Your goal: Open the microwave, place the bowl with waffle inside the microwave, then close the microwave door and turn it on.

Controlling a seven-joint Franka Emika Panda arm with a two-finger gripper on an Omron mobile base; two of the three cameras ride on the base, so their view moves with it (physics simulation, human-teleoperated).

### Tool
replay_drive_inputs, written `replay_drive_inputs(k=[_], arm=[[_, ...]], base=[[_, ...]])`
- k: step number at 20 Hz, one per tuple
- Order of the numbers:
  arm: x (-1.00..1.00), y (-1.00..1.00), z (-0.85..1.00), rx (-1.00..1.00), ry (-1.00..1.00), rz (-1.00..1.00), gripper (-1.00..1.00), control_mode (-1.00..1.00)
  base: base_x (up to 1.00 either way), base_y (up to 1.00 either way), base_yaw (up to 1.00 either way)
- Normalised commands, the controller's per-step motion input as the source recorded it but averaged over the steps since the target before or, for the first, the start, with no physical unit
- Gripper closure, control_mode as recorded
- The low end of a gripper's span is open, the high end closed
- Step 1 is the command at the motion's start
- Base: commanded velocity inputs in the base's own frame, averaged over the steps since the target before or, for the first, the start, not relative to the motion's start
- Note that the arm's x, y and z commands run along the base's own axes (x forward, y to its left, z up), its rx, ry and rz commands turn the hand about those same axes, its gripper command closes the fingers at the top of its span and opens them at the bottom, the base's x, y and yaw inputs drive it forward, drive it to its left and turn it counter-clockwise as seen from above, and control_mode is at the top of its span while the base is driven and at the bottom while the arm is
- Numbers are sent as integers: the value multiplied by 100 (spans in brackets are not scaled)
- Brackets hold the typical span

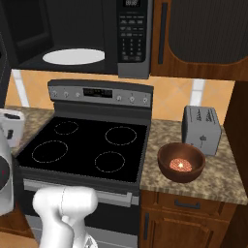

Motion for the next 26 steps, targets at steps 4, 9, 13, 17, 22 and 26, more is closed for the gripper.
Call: replay_drive_inputs(k=[4,9,13,17,22,26], arm=[[77,-54,-2,23,7,53,-100,-100],[100,-11,-15,13,17,19,-100,-100],[100,35,-17,1,17,8,-100,-100],[100,84,-23,0,28,9,-100,-100],[72,99,-2,-3,34,22,-100,-100],[-1,100,0,-14,7,32,-100,-100]], base=[[0,0,0],[0,0,0],[0,0,0],[0,0,0],[0,0,0],[0,0,0]])
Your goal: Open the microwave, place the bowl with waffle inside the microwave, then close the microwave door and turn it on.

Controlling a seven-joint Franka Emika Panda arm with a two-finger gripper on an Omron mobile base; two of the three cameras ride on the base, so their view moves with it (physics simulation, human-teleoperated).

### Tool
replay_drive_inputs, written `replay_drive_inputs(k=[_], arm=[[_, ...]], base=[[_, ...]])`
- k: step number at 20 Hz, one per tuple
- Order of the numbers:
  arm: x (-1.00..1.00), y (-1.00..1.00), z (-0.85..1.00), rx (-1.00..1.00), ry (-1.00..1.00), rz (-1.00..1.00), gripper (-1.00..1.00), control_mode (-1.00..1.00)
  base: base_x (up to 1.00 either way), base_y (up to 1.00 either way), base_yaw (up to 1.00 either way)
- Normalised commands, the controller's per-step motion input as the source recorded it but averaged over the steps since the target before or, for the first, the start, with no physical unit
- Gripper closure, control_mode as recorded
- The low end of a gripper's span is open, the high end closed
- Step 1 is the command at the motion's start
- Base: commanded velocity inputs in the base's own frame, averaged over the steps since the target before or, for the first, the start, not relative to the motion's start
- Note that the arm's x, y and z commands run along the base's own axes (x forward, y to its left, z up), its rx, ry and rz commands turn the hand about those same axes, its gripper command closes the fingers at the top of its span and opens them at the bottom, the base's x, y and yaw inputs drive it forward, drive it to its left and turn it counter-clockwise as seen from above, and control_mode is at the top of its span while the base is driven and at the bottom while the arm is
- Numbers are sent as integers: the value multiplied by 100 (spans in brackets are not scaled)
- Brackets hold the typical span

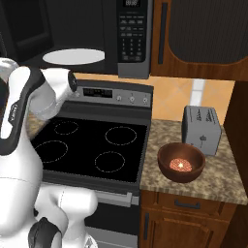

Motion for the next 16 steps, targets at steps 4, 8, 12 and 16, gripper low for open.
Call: replay_drive_inputs(k=[4,8,12,16], arm=[[-88,100,-1,-27,-6,36,-100,-100],[-57,100,0,-20,-12,30,-100,-100],[10,41,0,-3,0,3,-100,-100],[15,-25,0,0,11,-5,-100,-100]], base=[[0,0,0],[0,0,0],[0,0,0],[0,0,0]])
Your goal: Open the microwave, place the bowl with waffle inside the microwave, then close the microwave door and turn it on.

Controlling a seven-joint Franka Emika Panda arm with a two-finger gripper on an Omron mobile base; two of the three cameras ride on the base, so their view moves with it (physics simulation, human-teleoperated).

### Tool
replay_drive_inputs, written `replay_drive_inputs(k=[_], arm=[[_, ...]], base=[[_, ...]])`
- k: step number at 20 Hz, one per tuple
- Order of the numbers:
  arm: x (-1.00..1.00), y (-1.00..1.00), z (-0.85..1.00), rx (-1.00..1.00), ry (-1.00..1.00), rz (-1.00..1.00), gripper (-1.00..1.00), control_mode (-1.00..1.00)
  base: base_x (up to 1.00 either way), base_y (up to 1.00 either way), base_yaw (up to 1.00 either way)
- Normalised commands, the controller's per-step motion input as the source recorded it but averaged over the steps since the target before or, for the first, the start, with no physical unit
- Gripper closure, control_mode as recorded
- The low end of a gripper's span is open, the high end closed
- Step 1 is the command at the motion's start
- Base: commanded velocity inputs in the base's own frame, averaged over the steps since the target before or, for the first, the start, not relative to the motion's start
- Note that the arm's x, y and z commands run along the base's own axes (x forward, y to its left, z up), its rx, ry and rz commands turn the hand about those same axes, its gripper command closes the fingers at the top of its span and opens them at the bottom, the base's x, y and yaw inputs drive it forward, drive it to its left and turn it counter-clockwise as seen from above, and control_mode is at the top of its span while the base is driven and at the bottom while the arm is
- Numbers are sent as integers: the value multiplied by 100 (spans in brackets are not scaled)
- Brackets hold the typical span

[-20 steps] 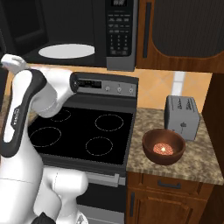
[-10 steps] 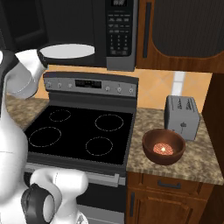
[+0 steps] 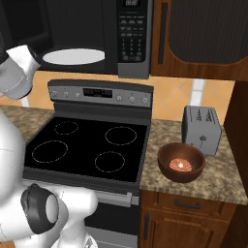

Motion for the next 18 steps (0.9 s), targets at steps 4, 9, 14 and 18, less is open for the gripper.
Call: replay_drive_inputs(k=[4,9,14,18], arm=[[0,-97,-17,0,22,-24,-100,-100],[0,-100,-81,-20,3,-23,-100,-100],[6,-100,-54,-46,4,-15,-100,-100],[17,-100,-43,-50,3,-16,-100,-100]], base=[[0,0,0],[0,0,0],[0,0,0],[0,0,0]])
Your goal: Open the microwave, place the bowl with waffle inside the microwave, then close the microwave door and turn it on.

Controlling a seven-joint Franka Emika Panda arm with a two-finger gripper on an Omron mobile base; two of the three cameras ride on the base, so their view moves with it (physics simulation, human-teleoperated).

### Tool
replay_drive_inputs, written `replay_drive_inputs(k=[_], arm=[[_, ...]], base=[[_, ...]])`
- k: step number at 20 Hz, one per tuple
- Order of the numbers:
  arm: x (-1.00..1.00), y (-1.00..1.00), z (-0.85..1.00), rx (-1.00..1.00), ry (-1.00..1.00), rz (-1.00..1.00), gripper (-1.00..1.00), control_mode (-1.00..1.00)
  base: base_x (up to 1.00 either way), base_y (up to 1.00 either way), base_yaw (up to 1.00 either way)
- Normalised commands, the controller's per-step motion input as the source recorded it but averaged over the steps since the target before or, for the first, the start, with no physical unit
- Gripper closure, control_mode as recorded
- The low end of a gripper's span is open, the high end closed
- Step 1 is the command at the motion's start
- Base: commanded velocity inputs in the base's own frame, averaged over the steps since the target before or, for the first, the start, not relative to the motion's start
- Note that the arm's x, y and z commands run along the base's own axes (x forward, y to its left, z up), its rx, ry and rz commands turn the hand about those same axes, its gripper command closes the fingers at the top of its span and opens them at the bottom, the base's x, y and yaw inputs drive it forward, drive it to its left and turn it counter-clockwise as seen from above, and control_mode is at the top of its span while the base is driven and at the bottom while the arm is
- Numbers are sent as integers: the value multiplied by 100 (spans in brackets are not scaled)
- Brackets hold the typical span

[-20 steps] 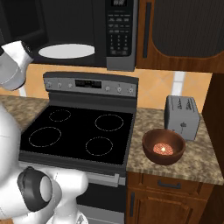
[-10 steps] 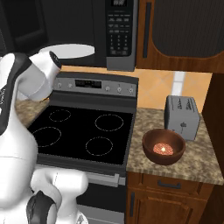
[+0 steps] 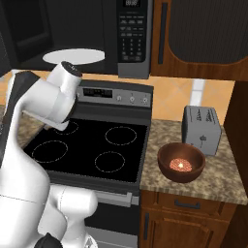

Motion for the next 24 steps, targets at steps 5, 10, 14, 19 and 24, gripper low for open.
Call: replay_drive_inputs(k=[5,10,14,19,24], arm=[[27,-100,-65,-42,0,-10,-100,-100],[35,-100,-60,-41,-2,-7,-100,-100],[33,-100,-47,-36,0,-12,-100,-100],[35,-98,-38,-24,0,-12,-100,-100],[51,-70,-10,-1,7,-7,-100,-100]], base=[[0,0,0],[0,0,0],[0,0,0],[0,0,0],[0,0,0]])
